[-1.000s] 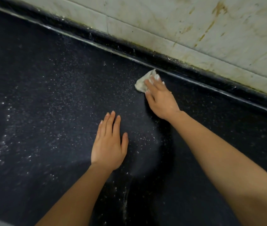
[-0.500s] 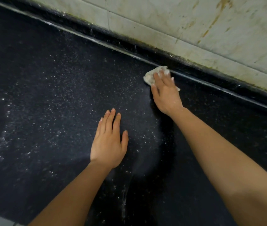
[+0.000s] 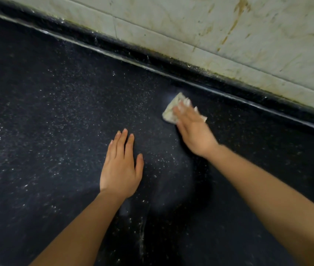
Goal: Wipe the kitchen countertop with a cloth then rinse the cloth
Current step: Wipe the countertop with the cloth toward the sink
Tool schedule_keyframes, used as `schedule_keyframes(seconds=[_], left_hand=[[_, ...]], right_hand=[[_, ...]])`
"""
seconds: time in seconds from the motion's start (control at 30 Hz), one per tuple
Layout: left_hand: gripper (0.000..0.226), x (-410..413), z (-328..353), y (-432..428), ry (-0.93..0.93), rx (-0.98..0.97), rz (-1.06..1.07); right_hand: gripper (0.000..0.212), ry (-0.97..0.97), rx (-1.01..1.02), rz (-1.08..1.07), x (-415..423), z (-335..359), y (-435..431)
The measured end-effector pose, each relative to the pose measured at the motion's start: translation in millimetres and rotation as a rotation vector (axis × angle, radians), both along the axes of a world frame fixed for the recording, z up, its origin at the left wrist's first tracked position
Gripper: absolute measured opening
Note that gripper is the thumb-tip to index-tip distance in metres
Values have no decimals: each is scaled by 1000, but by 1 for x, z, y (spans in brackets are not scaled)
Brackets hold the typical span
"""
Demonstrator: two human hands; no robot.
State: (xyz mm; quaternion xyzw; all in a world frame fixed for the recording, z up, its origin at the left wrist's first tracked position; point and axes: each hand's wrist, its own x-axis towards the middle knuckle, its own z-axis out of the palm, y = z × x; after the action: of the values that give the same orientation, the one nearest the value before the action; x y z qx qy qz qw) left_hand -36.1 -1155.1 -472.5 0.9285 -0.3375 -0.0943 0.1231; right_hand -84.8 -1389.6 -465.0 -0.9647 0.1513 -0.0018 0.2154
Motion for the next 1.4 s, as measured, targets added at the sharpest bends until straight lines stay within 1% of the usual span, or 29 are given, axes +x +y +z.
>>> schedule_keyframes(seconds=[0.1,0.2,0.23,0.27,0.3,0.33,0.4,0.43,0.47,0.53,0.57,0.6,0.7,0.73,0.83,0.9,0.93,0.97,1.03,1.1,1.17,1.23,1.3,1.33,1.4], left_hand=[[63,0,0,0,0,-2,-3],[63,0,1,0,0,-7,-3],[63,0,1,0,-3,-5,-4],[63,0,0,0,-6,-3,-7],[62,0,-1,0,-8,-3,-9],[62,0,-1,0,-9,-4,-9],[62,0,-2,0,-11,-4,-12],[62,0,-2,0,-12,-6,-15],[62,0,-2,0,-11,-9,-16],[62,0,-2,1,-5,-14,-17],[60,0,-1,1,-1,-20,-16],[59,-1,0,1,2,-28,-14],[57,-1,1,0,3,-45,-10],[57,-1,2,0,1,-49,-11],[56,-1,3,0,19,-58,-12],[57,-1,3,1,26,-62,-9],[57,-1,3,1,26,-64,-10],[57,-1,1,1,24,-65,-11],[58,-1,-1,1,21,-67,-12],[58,-1,-2,1,17,-75,-9],[58,-1,-2,1,25,-86,-10],[57,0,-2,2,49,-117,-9],[56,2,-2,4,99,-173,-1],[56,3,0,5,137,-216,7],[54,5,4,7,245,-329,40]], right_hand=[[48,16,-25,282,-47,0,32],[45,37,-74,568,-81,1,35],[45,36,-95,631,-83,1,28],[45,27,-108,636,-80,-1,17],[45,14,-109,575,-73,-3,5],[45,0,-95,435,-63,-4,-6],[44,-14,-40,72,-40,-3,-26],[45,-3,-22,-75,-30,-2,-31],[45,9,-13,-179,-25,-2,-31],[46,31,-15,-256,-23,-5,-15],[46,39,-32,-228,-28,-5,-2],[46,41,-66,-152,-39,-5,13],[49,55,-165,181,-90,-2,65],[48,67,-150,284,-109,0,81],[45,108,-5,538,-149,8,107],[45,128,-5,676,-148,10,95],[45,130,-11,679,-140,9,82],[45,138,-30,619,-127,7,67],[46,154,-82,327,-96,5,32],[48,107,-90,47,-64,5,2],[49,111,-82,-145,-34,4,-12],[49,137,-80,-265,-8,2,-7],[49,144,-93,-272,3,2,12],[50,143,-101,-217,1,2,24],[49,116,-130,-20,-18,2,48]])
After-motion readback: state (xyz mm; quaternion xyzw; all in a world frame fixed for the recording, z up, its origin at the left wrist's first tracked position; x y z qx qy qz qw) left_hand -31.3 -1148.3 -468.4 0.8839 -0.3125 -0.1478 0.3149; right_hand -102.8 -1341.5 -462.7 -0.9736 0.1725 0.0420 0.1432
